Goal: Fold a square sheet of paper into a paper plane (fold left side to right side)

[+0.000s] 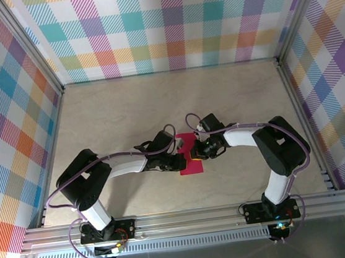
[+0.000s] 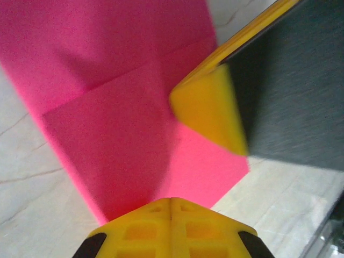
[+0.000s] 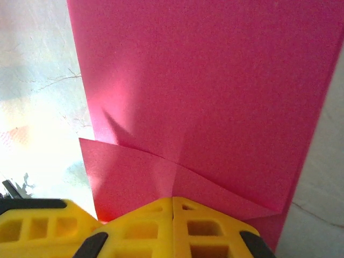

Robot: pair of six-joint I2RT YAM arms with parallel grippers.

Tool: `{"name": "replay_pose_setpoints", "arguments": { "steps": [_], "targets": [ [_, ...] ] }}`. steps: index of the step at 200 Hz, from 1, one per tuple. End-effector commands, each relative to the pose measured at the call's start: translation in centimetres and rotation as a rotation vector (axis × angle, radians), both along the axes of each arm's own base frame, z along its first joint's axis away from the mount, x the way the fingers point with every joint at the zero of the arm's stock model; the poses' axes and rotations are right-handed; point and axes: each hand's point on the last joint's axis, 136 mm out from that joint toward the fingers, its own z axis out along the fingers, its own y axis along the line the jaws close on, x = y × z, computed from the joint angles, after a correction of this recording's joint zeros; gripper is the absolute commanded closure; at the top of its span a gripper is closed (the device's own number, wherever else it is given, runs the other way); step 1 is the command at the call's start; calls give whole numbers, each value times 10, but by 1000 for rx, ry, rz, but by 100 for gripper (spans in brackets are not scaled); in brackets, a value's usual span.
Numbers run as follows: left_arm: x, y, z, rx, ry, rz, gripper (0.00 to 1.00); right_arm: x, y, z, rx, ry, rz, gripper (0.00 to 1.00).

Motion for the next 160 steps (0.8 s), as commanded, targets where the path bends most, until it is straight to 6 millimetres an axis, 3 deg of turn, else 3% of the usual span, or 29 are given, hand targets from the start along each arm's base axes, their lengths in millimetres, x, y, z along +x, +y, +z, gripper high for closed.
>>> {"name": "replay_pose_setpoints", "arguments": {
  "steps": [1,55,160],
  "targets": [
    [-4,-15,14,-58,7,-63,100,-14,-16,-24,-71,61,-10,99],
    [-12,-23,7,-105,50,-79,100,-16,-15,-25,-65,72,-9,100],
    [-20,-5,-19,-42,73,-38,100,-20,-19,-32,-91,93,-8,100]
  ]
}}
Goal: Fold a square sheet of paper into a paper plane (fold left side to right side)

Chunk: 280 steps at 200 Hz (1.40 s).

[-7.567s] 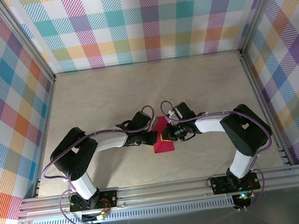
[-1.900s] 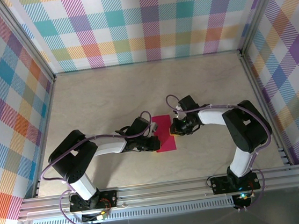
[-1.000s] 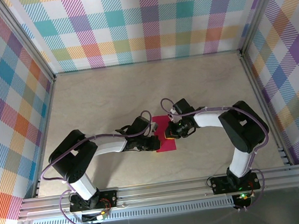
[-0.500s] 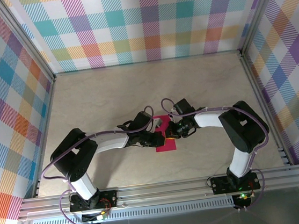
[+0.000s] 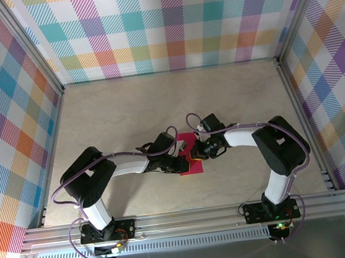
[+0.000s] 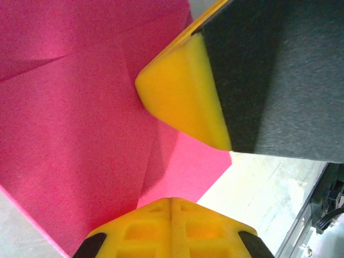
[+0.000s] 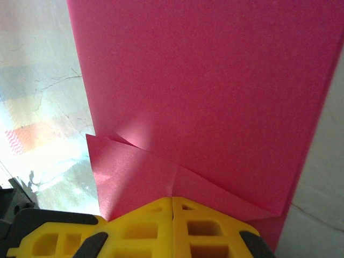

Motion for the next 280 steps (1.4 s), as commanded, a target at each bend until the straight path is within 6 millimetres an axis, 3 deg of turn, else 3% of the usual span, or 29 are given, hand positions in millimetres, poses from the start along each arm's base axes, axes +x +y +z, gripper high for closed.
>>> {"name": "replay_pose_setpoints", "arguments": {
  "steps": [1,90,217,280],
  "targets": [
    [-6,3,-8,15,16,6,100,-19,-20,-31,-112,88,-9,100],
    [-10,11,-12,31,12,18,100,-21,-24,-35,-147,95,15,100],
    [-35,30,-28,-49,73,98,100,-20,-30,-39,-124,127,8,100],
    [-40,34,-24,-79,71,105,100,-15,-32,-40,-121,129,-1,100]
  ]
}}
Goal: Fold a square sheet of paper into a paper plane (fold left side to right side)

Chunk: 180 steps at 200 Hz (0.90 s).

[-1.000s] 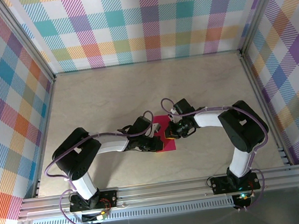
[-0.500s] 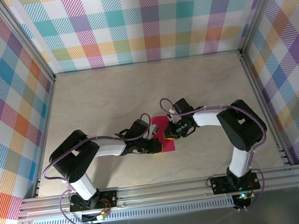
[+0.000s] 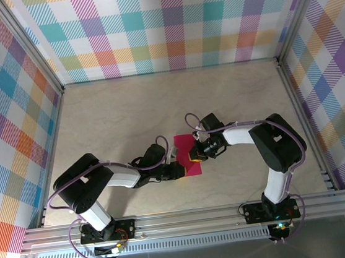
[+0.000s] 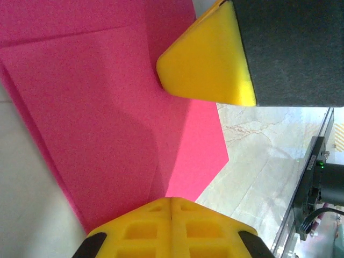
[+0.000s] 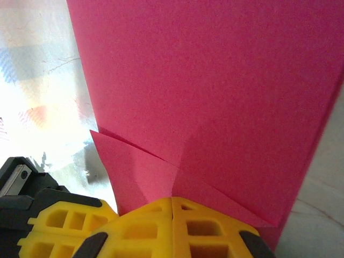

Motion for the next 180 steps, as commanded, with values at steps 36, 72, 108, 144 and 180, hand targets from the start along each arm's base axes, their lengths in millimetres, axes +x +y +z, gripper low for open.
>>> {"name": "replay_pose_setpoints", "arguments": {
  "steps": [36,72,108,144,180],
  "targets": [
    [-30,26,-18,123,92,-33,100,-10,-34,-37,-184,67,-35,100],
    [-30,31,-15,153,73,-38,100,-6,-27,-30,-143,56,-31,100],
    [-18,28,6,113,27,-21,99,0,-9,-3,-17,17,-16,97],
    [10,32,28,104,-50,34,82,9,3,32,97,-69,-34,87],
    [41,35,47,92,-133,96,67,16,-4,57,104,-176,-84,63]
  ]
}}
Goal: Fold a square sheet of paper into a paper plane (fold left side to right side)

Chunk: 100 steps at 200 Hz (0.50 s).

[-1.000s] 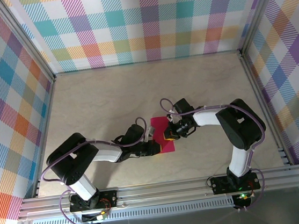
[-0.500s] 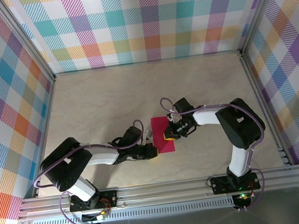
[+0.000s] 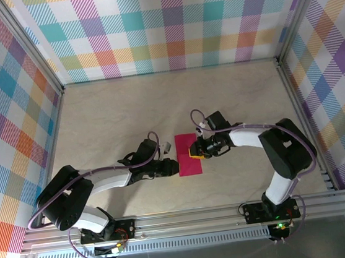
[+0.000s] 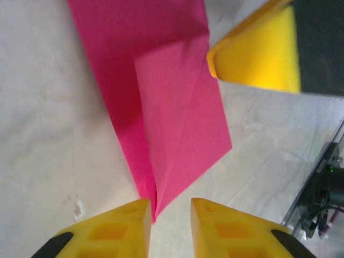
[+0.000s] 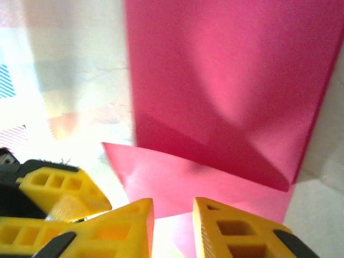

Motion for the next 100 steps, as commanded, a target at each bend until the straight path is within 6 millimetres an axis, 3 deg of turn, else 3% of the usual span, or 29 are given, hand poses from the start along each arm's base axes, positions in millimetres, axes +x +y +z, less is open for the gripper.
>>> {"name": "replay_pose_setpoints", "arguments": {
  "steps": [1,56,82,100],
  "targets": [
    [23,3,16,6,-79,36,67,11,-3,23,26,-96,-43,62],
    [52,-9,18,-17,-106,37,61,3,-30,33,1,-182,-128,14],
    [58,-18,9,-19,-87,15,64,-6,-33,32,12,-177,-126,4],
    [60,-22,6,-27,-80,5,68,-11,-34,28,20,-163,-128,2]
  ]
}}
